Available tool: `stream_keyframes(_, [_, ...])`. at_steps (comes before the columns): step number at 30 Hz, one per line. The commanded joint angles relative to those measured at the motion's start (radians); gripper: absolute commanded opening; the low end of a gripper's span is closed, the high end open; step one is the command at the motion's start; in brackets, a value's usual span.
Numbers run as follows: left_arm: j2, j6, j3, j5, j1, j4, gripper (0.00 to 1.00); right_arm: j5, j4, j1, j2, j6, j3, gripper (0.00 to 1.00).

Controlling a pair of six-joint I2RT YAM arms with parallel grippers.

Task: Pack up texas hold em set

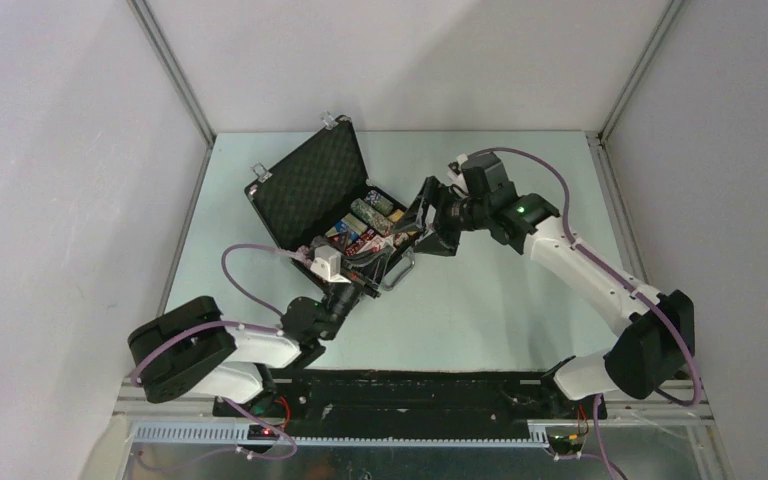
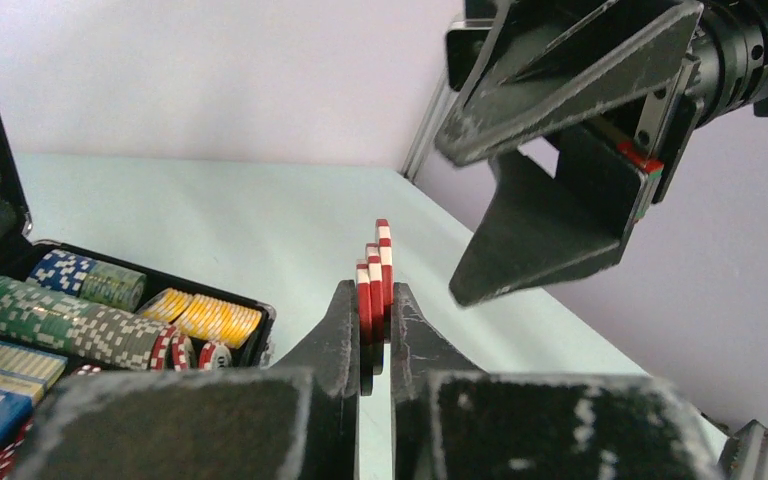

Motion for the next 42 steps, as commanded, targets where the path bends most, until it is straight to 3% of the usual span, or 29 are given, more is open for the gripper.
stream_keyframes(1, [-0.065, 0.045, -0.027, -0.013, 0.004, 0.020, 0.00, -0.009, -0.008, -0.050, -0.070, -0.038, -0.019, 0.79])
stream_keyframes(4, [-0.161, -0.035, -0.008, 0.026, 0.028, -0.180, 0.00, 0.012, -0.026, -0.100, -0.118, -0.081, -0.041, 0.79])
stream_keyframes(7, [-0.255, -0.112, 0.057, 0.115, 0.063, -0.596, 0.00, 0.073, -0.043, -0.135, -0.179, -0.146, -0.092, 0.79])
stream_keyframes(8, [-0.296, -0.118, 0.118, 0.133, 0.088, -0.811, 0.00, 0.086, -0.044, -0.154, -0.216, -0.157, -0.106, 0.78])
stream_keyframes(10, [-0.326, -0.129, 0.197, 0.227, 0.144, -1.046, 0.00, 0.118, -0.051, -0.182, -0.267, -0.192, -0.145, 0.78])
stream_keyframes(14, [-0.291, -0.144, 0.286, 0.446, 0.284, -1.268, 0.00, 0.193, -0.062, -0.222, -0.354, -0.254, -0.220, 0.77])
stream_keyframes(18, [-0.149, -0.067, 0.484, 0.487, 0.316, -1.534, 0.00, 0.201, -0.051, -0.236, -0.382, -0.286, -0.254, 0.76])
stream_keyframes(23, [0.060, -0.028, 0.685, 0.529, 0.339, -1.647, 0.00, 0.156, -0.059, -0.239, -0.354, -0.327, -0.258, 0.72])
stream_keyframes(28, [0.225, 0.010, 0.856, 0.477, 0.344, -1.744, 0.00, 0.157, -0.066, -0.240, -0.364, -0.347, -0.285, 0.72])
stream_keyframes(38, [0.402, 0.037, 1.053, 0.335, 0.346, -1.902, 0.00, 0.152, -0.065, -0.248, -0.382, -0.375, -0.321, 0.71])
stream_keyframes(42, [0.447, 0.069, 1.095, 0.395, 0.345, -1.914, 0.00, 0.147, -0.060, -0.252, -0.384, -0.375, -0.335, 0.71])
